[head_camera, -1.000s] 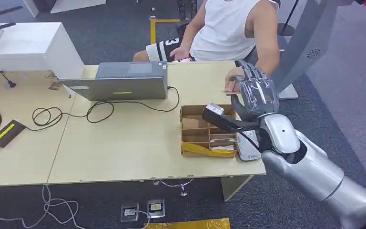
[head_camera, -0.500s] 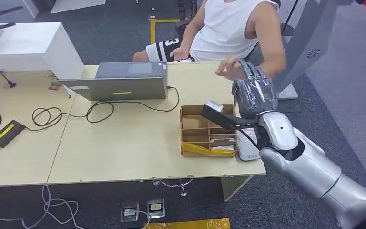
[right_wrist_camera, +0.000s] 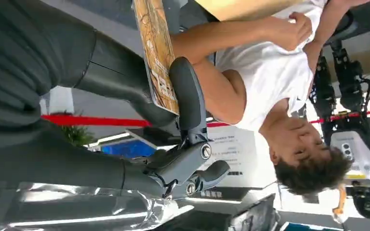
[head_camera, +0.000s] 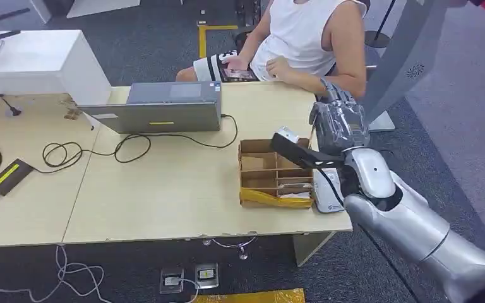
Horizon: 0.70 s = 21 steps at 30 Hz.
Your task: Pass the card to the sensor for recognition and then transmit it.
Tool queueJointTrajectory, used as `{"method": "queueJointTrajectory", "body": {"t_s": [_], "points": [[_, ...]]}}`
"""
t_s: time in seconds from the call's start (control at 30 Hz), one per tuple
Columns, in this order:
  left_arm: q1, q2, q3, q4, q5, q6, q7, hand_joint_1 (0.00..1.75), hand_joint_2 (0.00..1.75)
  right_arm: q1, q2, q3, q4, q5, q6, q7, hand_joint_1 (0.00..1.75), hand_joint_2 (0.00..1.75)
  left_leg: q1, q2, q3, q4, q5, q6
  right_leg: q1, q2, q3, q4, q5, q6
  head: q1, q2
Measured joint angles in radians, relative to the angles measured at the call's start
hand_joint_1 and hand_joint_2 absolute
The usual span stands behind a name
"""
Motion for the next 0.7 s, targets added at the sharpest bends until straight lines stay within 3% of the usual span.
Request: {"method": "queueJointTrajectory", "body": {"t_s": [0.33, 0.7], "points": [[0.012, 0.0, 0.0, 0.0, 0.041, 0.015, -0.012, 0.0, 0.0, 0.172, -0.058, -0.139, -0.043, -0.067, -0.197, 0.028, 1.75, 1.75, 0.0, 0.002, 0.0, 0.0, -0.001, 0.0, 0.0, 0.0, 0.0, -0.001, 0.0, 0.0, 0.0, 0.0], [0.018, -0.002, 0.0, 0.0, 0.069, 0.022, -0.023, 0.0, 0.0, 0.333, -0.101, -0.281, -0.049, -0.096, -0.222, 0.017, 1.75, 1.75, 0.0, 0.004, 0.001, 0.0, -0.001, -0.001, 0.0, 0.003, 0.0, -0.001, 0.0, 0.0, 0.0, 0.0]]}}
